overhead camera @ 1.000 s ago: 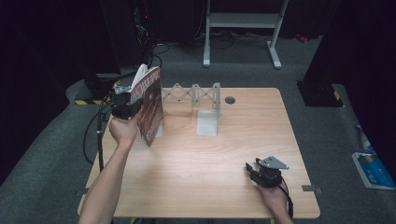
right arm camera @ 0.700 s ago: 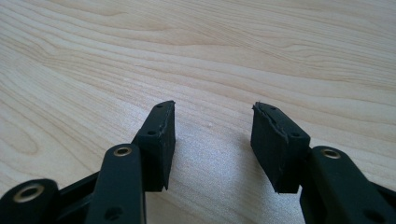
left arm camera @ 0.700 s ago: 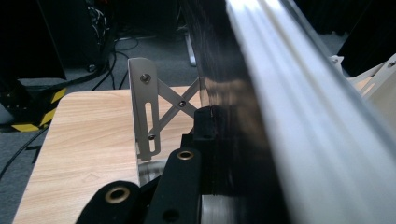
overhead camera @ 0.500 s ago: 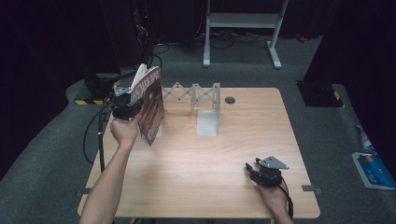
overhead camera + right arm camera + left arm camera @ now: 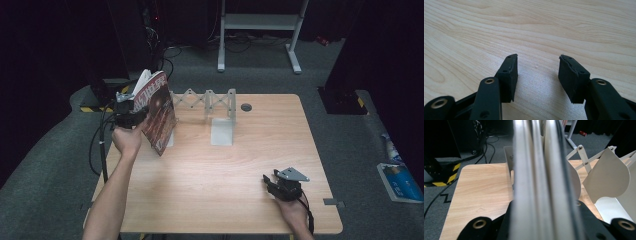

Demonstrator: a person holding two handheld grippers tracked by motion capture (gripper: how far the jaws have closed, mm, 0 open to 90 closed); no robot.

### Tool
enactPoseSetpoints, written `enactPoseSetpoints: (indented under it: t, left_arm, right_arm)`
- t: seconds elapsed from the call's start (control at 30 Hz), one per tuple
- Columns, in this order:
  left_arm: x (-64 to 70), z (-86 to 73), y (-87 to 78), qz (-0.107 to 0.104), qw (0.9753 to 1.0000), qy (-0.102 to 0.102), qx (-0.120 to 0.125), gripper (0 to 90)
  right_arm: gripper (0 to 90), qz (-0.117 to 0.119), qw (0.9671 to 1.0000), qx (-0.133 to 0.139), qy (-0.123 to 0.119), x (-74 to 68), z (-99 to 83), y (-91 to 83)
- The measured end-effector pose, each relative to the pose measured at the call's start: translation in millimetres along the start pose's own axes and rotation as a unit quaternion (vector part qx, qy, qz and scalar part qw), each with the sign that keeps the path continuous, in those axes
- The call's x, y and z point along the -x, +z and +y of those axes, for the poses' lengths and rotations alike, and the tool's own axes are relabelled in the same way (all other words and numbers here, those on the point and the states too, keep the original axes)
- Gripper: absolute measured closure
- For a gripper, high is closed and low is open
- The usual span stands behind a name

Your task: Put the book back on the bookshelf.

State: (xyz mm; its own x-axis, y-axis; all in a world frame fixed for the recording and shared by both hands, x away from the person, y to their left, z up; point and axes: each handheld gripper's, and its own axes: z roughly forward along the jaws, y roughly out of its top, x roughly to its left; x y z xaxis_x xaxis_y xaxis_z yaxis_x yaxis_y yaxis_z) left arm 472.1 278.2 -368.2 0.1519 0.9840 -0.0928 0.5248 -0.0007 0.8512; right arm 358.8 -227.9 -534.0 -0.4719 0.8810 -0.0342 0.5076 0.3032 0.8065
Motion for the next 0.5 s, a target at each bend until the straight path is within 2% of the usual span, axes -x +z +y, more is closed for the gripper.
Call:
enactPoseSetpoints:
  t: [0.33,0.5]
  left_arm:
    - [-8.7,-1.1,0.0,0.002,0.9999,-0.007,-0.008,74.1]
    - [-11.8,-1.6,-2.3,0.003,0.9999,-0.01,-0.004,70.1]
  right_arm:
    - [49.8,0.0,1.0,0.0,0.001,-0.1,0.0,-0.1]
    - [49.8,0.0,1.0,-0.001,0.003,-0.2,0.0,-0.1]
